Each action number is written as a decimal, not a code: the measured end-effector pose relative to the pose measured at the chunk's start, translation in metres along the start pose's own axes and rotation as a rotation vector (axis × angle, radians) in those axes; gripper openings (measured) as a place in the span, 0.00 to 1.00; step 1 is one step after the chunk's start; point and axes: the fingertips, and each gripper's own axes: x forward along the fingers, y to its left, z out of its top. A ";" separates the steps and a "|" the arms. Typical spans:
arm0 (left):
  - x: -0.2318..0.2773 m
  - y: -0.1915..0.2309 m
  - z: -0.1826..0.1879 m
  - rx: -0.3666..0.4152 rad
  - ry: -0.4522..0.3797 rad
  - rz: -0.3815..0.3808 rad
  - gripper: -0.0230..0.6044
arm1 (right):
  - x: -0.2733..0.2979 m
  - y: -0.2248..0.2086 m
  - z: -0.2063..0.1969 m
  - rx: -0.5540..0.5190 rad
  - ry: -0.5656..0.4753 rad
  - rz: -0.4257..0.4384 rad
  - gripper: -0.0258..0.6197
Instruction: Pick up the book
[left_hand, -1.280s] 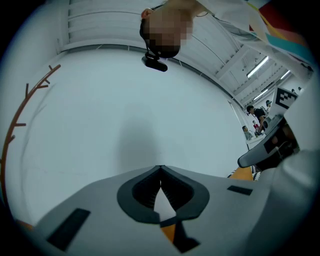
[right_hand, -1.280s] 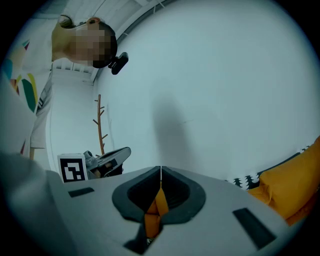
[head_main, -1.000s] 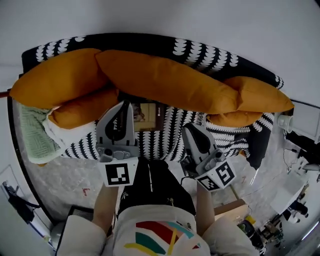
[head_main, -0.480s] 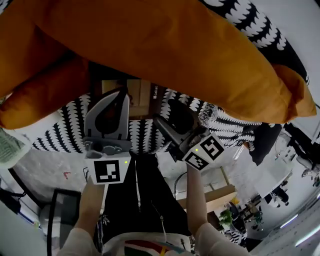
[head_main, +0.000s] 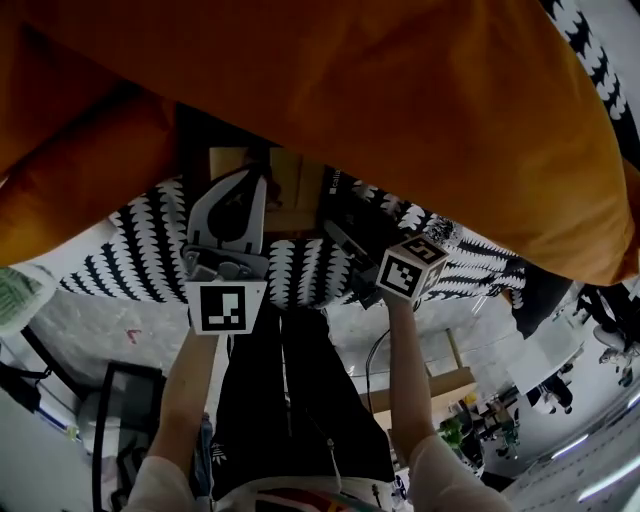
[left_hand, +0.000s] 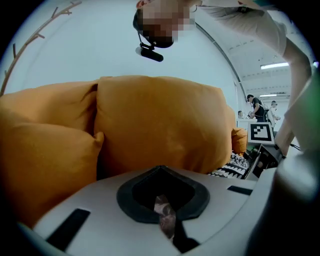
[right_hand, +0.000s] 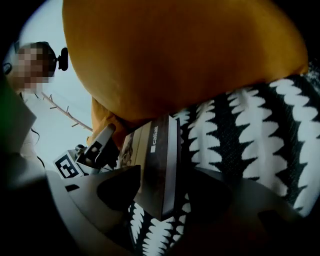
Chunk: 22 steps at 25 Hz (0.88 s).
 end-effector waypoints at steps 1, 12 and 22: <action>0.000 -0.001 -0.007 -0.005 0.020 -0.004 0.05 | 0.004 0.001 -0.004 0.006 0.023 0.009 0.45; 0.005 0.002 -0.018 0.020 0.061 -0.019 0.05 | 0.008 0.007 0.002 0.174 0.077 0.187 0.45; -0.004 0.004 0.007 -0.020 0.015 0.000 0.05 | -0.006 0.073 -0.003 0.153 0.109 0.493 0.45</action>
